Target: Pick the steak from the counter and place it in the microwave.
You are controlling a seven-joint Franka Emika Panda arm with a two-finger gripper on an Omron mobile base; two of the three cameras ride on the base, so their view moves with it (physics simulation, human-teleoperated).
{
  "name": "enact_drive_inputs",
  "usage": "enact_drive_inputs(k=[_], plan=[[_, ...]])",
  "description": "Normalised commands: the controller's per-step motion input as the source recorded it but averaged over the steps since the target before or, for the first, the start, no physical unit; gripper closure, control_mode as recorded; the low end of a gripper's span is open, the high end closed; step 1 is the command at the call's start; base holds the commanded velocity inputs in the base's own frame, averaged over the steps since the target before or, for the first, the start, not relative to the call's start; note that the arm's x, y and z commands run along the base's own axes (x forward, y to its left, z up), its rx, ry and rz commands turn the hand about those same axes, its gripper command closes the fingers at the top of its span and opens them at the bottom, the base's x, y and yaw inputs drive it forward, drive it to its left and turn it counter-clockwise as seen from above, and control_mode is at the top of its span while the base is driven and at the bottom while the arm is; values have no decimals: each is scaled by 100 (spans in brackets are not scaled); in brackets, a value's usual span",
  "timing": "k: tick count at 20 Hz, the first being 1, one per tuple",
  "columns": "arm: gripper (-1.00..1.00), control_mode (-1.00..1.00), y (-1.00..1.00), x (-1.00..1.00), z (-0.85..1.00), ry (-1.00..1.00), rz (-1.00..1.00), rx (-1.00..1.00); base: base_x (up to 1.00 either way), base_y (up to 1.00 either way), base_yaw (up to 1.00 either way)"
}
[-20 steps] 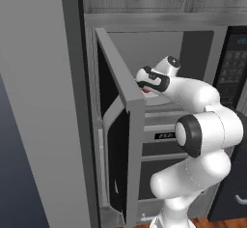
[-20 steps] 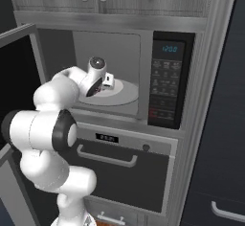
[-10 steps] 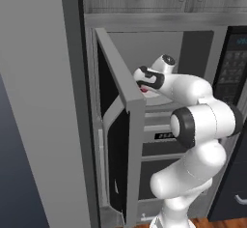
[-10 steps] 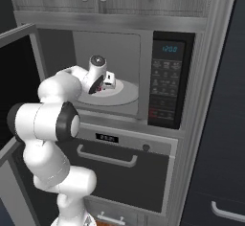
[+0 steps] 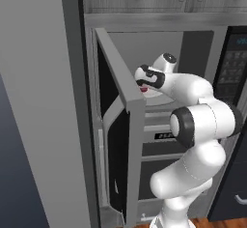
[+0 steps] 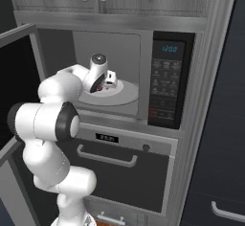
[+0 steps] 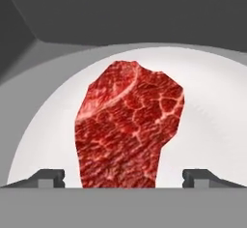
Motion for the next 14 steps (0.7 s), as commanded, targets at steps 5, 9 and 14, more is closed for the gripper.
enact_drive_inputs(k=[5, 9, 14], plan=[[-100, -100, -21, -69, 6, -4, 0, 0, 0, 0, 0], [-100, -100, -17, -100, 35, -12, 0, 0, 0, 0, 0], [-100, -100, -13, -100, 60, -5, 0, 0, 0, 0, 0]])
